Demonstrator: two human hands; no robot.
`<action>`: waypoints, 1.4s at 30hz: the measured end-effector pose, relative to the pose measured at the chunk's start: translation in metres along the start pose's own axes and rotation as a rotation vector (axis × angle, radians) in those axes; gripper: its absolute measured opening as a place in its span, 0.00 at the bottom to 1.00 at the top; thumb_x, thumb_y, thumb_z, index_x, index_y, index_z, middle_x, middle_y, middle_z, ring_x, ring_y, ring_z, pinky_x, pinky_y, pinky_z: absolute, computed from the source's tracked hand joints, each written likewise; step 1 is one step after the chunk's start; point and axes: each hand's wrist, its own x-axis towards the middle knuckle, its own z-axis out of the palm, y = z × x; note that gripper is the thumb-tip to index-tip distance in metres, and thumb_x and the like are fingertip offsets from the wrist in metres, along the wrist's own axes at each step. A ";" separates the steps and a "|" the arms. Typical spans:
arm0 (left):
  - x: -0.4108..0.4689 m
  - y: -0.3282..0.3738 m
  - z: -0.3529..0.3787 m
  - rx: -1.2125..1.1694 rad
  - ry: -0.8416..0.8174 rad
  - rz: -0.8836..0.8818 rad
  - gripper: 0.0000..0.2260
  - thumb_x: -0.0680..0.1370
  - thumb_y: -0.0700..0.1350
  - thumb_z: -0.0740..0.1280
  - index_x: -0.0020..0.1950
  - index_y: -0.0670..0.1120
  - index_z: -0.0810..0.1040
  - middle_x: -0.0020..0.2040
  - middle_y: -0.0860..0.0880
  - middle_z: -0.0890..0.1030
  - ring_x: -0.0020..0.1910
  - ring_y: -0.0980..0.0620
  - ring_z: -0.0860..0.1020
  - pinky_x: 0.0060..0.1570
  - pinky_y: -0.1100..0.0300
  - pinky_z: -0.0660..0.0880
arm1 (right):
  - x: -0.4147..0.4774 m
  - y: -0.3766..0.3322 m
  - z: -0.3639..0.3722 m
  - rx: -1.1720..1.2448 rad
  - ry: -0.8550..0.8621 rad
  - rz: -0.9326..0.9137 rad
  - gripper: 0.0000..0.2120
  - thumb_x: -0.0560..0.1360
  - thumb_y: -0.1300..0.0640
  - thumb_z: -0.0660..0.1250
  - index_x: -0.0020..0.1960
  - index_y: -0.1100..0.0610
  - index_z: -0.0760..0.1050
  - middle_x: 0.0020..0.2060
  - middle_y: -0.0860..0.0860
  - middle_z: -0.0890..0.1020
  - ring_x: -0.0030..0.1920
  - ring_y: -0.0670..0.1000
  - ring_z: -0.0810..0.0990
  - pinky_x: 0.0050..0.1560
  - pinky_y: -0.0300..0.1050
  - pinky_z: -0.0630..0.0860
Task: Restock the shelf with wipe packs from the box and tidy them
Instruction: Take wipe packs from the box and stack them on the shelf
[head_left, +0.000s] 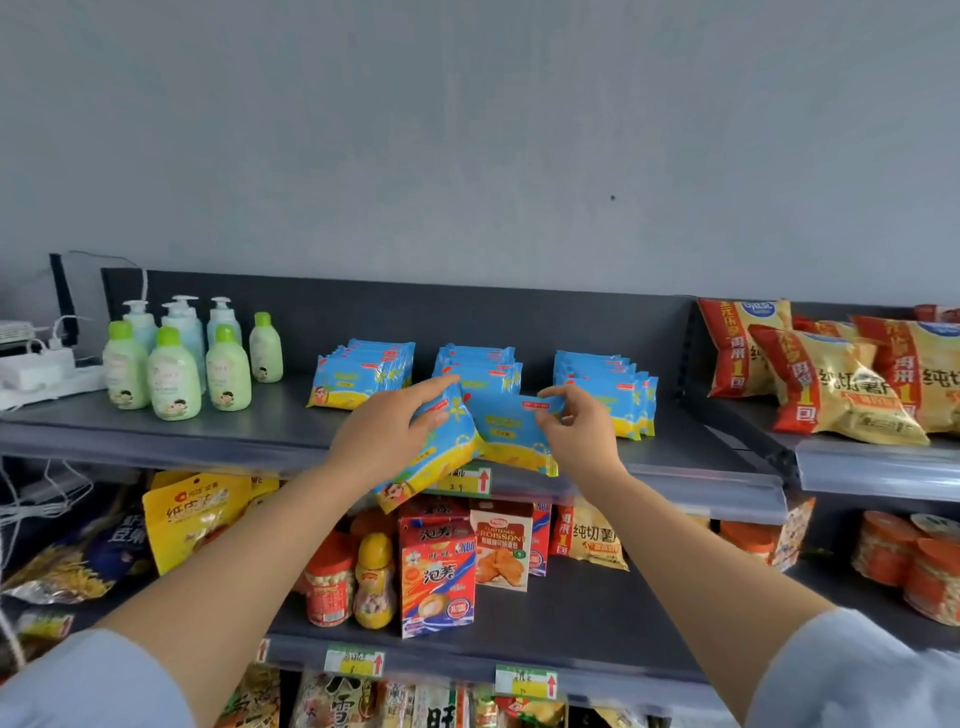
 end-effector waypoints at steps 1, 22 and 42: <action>0.007 -0.001 0.002 0.066 0.008 -0.003 0.18 0.81 0.53 0.59 0.71 0.62 0.65 0.52 0.49 0.81 0.47 0.50 0.79 0.51 0.48 0.77 | 0.009 0.003 0.002 -0.003 -0.006 -0.003 0.10 0.79 0.60 0.65 0.59 0.52 0.74 0.38 0.45 0.74 0.34 0.46 0.74 0.37 0.45 0.78; 0.105 -0.038 0.009 -0.003 -0.196 -0.174 0.18 0.71 0.43 0.75 0.57 0.55 0.75 0.51 0.56 0.80 0.50 0.55 0.78 0.49 0.59 0.73 | 0.116 0.040 0.039 0.050 -0.067 0.043 0.12 0.78 0.59 0.66 0.61 0.54 0.72 0.50 0.51 0.79 0.40 0.45 0.79 0.30 0.35 0.72; 0.133 -0.066 0.008 -0.169 -0.172 -0.122 0.13 0.66 0.49 0.79 0.42 0.47 0.77 0.39 0.52 0.84 0.38 0.56 0.80 0.40 0.58 0.73 | 0.145 0.053 0.087 -0.110 0.009 0.212 0.17 0.77 0.59 0.67 0.64 0.56 0.69 0.43 0.48 0.74 0.35 0.43 0.74 0.30 0.38 0.70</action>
